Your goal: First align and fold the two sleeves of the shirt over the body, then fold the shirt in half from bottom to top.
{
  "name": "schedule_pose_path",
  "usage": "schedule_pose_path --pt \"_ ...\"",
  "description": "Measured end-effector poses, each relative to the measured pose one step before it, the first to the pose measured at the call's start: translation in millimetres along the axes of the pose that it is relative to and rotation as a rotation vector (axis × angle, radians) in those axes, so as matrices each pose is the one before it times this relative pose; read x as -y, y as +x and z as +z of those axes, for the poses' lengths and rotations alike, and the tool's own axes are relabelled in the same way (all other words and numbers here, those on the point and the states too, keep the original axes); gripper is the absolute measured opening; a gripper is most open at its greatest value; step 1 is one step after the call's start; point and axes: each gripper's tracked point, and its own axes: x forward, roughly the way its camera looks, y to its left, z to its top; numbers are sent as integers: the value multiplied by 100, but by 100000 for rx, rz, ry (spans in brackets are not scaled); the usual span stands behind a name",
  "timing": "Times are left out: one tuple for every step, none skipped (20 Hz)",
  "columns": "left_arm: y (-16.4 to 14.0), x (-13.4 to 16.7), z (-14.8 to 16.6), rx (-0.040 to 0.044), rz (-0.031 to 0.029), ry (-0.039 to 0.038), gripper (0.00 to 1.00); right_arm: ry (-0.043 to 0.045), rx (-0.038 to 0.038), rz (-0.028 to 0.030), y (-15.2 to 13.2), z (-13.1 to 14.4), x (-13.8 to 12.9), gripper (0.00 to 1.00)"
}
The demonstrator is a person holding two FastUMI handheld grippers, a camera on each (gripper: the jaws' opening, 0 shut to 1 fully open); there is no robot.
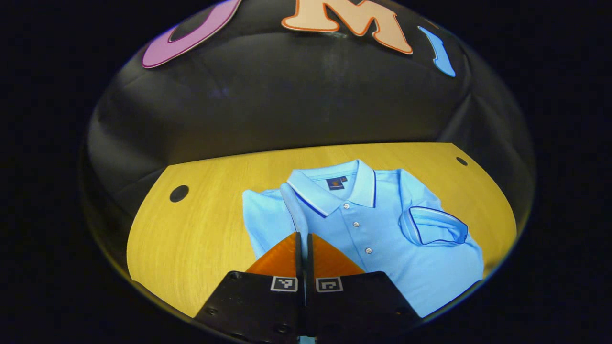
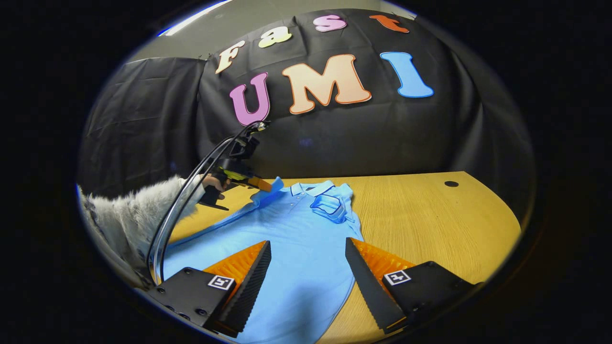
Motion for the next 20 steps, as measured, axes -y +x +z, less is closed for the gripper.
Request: schedule_pose_path --pt "406 678 -294 -1021 -730 39 0 -315 -602 -131 65 -151 37 97" --pt "400 487 -263 -1006 -441 292 0 10 -515 -8 136 -225 -78 97" --pt "419 367 -96 -382 -380 201 0 154 -533 328 170 -95 -80 98" --pt "45 378 -82 -459 -833 19 3 209 -405 149 67 -234 -33 98" --pt "202 544 -151 -316 -1362 -182 5 19 -510 -134 79 -47 18 98" --pt "227 250 -198 -388 -897 182 8 -125 -374 -309 28 -215 57 98" --pt "-419 320 -88 -260 -650 313 9 -214 -272 -232 91 -88 99 98" --pt "-402 93 -46 -94 137 436 38 -118 -269 -158 -27 -34 11 98" --pt "-587 -53 -240 1 718 409 66 -22 -176 -44 88 -62 39 98" --pt "-532 46 -226 200 45 -36 95 142 -182 -164 43 -52 -24 98" --pt "-1096 151 -129 656 -648 -373 99 231 -292 60 93 -133 12 98" --pt "-840 128 -223 224 -655 -467 96 234 -335 34 -49 -193 -45 98" --pt "-1094 221 -534 278 -1285 -91 95 135 -390 -30 1 -94 -34 98" --pt "-1316 89 -596 -129 -350 187 95 101 -135 -209 34 30 -14 98" --pt "-1236 38 -678 438 -396 540 95 -5 321 -103 17 132 -106 98" --pt "-1339 69 -818 177 -102 522 95 336 95 292 -40 50 -226 98" --pt "-1462 97 -994 181 -228 476 95 352 -365 1044 -90 -104 -511 97" --pt "-1556 96 -852 500 -378 300 95 170 -456 1051 2 -77 -431 97" --pt "-1707 247 -933 1161 -303 -592 95 -177 -343 856 -119 -20 -505 97" --pt "-1633 391 -912 1193 -1159 -941 95 -72 -84 869 -145 37 -525 97"
